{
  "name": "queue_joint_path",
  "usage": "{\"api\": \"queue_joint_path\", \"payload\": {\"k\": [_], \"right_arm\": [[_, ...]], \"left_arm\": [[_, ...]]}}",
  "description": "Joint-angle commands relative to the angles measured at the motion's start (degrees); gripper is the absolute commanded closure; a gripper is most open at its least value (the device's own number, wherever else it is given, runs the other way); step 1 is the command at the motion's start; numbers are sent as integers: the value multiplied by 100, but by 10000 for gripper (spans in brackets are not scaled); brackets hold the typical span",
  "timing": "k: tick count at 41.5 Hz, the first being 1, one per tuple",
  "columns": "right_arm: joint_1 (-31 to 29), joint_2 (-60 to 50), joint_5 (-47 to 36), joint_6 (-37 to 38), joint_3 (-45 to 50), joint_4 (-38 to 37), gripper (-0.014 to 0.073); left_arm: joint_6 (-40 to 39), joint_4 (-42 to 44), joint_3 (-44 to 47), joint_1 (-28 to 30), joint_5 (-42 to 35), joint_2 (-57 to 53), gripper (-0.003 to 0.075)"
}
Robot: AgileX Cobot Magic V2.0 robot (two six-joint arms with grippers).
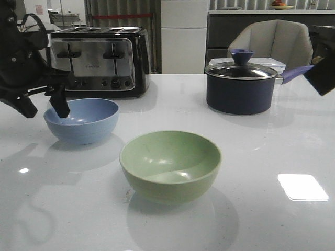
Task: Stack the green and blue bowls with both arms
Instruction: 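Lower the left gripper onto the light blue bowl rim and grasp, then lift the blue bowl with the left gripper over the green bowl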
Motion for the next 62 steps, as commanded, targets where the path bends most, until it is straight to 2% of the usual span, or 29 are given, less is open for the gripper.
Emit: {"api": "queue_joint_path", "payload": {"k": [1, 13, 20, 29, 36, 46, 54, 62], "right_arm": [[7, -49, -296, -68, -165, -5, 168], [7, -49, -296, -68, -165, -5, 168], [7, -49, -296, -68, -165, -5, 168], [7, -49, -296, -68, -165, -5, 168], [7, -49, -296, -68, -165, -5, 168], [7, -49, -296, -68, -165, -5, 168], [7, -49, -296, -68, -165, -5, 168], [7, -49, -296, -68, -165, -5, 168]], "left_arm": [[10, -82, -200, -39, -337, -172, 308], [10, -174, -200, -39, -389, -77, 554], [10, -174, -298, -39, -310, -89, 629], [118, -210, -697, -122, 370, -426, 627], [486, -337, -842, -438, 687, -923, 627], [722, -427, -842, -1263, 1139, -1475, 627], [756, -427, -842, -1981, 1259, -1425, 627], [875, -417, -767, -2450, 1245, -1349, 627]]}}
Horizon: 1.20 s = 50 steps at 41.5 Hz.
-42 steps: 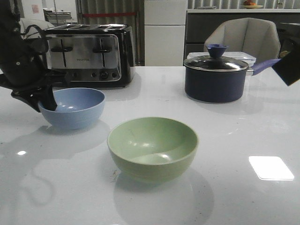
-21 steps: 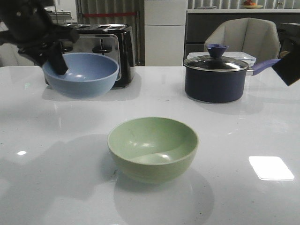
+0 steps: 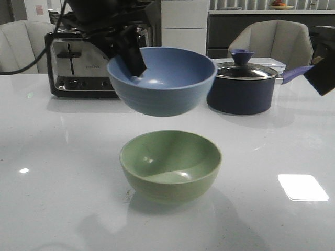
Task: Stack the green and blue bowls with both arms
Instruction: 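Lift the blue bowl with the left gripper over the green bowl, then lower the blue bowl into the green bowl and open the left gripper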
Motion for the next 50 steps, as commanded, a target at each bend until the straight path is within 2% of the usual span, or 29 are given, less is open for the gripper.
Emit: {"api": "queue_joint_path", "payload": {"k": [1, 26, 29, 35, 37, 45, 50], "right_arm": [[7, -49, -296, -68, -165, -5, 168], [7, -49, -296, -68, -165, -5, 168], [7, -49, -296, -68, -165, -5, 168], [7, -49, -296, -68, -165, -5, 168], [7, -49, -296, -68, -165, -5, 168], [7, -49, -296, -68, -165, -5, 168], [7, -49, -296, -68, -165, -5, 168]], "left_arm": [[91, -110, -127, -199, -164, -207, 627], [91, -130, -123, -285, -27, 727, 620], [91, -130, -123, -285, -27, 731, 567], [91, -130, -123, -285, -19, 731, 360], [91, -130, -136, -285, -19, 731, 315], [91, -130, -150, -285, -25, 388, 295], [91, -107, -150, -285, -1, -231, 295]]}}
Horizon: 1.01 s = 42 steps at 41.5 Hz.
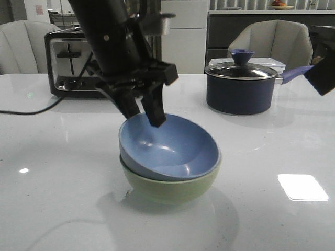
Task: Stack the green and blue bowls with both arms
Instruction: 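Lower the blue bowl into the green bowl and open the left gripper, then raise the left gripper away from the stacked bowls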
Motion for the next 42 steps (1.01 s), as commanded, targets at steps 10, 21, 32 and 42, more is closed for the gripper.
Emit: {"api": "queue_joint_path", "payload": {"k": [10, 21, 32, 42], "right_arm": [[7, -49, -296, -68, -165, -5, 168], [7, -49, -296, -68, -165, -5, 168], [7, -49, -333, -68, -165, -5, 168], [7, -49, -298, -68, -165, -5, 168]], "left_arm": [[12, 163, 37, -50, -102, -2109, 295], [12, 561, 1392, -50, -374, -3894, 295], [12, 597, 3012, -50, -649, -5646, 295], [12, 597, 4232, -50, -817, -6957, 297]]}}
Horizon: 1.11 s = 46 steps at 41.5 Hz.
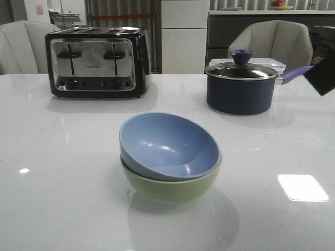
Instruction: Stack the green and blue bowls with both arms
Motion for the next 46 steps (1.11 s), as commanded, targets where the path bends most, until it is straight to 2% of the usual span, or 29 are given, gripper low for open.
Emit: {"api": "queue_joint_path", "payload": {"k": [1, 8, 11, 17, 24, 29, 46], "right_arm": [[7, -49, -298, -68, -165, -5, 168], [7, -49, -297, -68, -165, -5, 169], [7, -49, -297, -68, -165, -5, 202], [7, -49, -292, -68, -165, -5, 365], [7, -49, -286, -68, -165, -5, 540], [7, -49, -285, -68, -165, -5, 537], [7, -49, -276, -68, -165, -5, 537]], "left_arm": [[12, -32, 195, -37, -524, -404, 297], [2, -32, 604, -37, -761, -660, 297], [2, -32, 642, -37, -765, -648, 304], [2, 19, 642, -37, -860, -647, 393], [2, 19, 642, -37, -939, -647, 541], [-12, 19, 642, -37, -939, -647, 629], [-12, -4, 642, -37, -920, -647, 627]]}}
